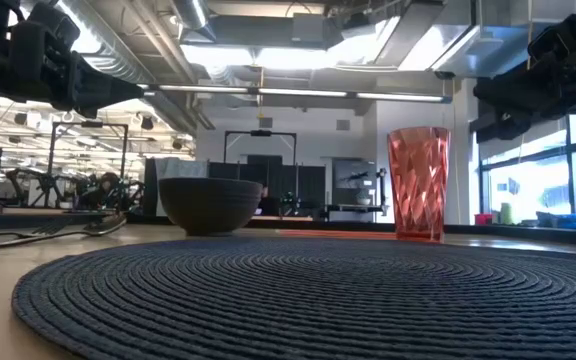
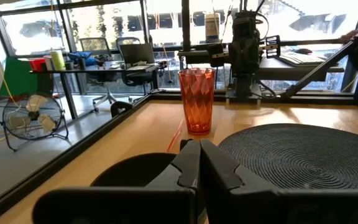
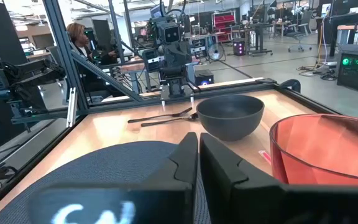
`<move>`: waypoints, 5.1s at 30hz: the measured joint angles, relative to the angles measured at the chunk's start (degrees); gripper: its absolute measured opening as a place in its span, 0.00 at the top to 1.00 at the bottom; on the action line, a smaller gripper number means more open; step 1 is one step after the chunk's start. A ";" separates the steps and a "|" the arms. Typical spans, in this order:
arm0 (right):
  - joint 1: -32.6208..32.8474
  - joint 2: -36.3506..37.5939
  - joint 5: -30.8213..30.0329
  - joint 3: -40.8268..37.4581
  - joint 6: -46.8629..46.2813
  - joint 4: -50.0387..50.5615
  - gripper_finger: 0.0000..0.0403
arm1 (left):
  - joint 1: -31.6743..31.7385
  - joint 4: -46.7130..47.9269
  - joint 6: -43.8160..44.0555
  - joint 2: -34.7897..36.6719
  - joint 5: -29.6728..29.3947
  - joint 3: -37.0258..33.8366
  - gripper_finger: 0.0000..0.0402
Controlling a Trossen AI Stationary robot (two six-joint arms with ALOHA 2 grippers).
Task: Pick & Place Utensil
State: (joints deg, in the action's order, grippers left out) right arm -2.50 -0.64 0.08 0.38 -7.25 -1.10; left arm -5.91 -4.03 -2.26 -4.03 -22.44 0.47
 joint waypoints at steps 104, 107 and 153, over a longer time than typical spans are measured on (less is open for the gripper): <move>0.00 0.02 0.00 0.00 0.00 0.00 0.95 | 0.00 0.00 -0.01 0.00 0.00 0.00 1.00; 0.00 0.01 0.01 0.00 0.00 0.01 0.95 | 0.02 0.00 0.00 0.02 0.00 0.02 1.00; 0.00 0.01 0.02 0.01 0.00 0.02 0.95 | 0.02 -0.24 8.97 -0.61 -7.77 0.01 1.00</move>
State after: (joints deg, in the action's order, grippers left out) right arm -2.50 -0.63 0.10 0.39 -7.25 -1.08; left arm -5.89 -4.28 6.71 -4.64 -30.21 0.48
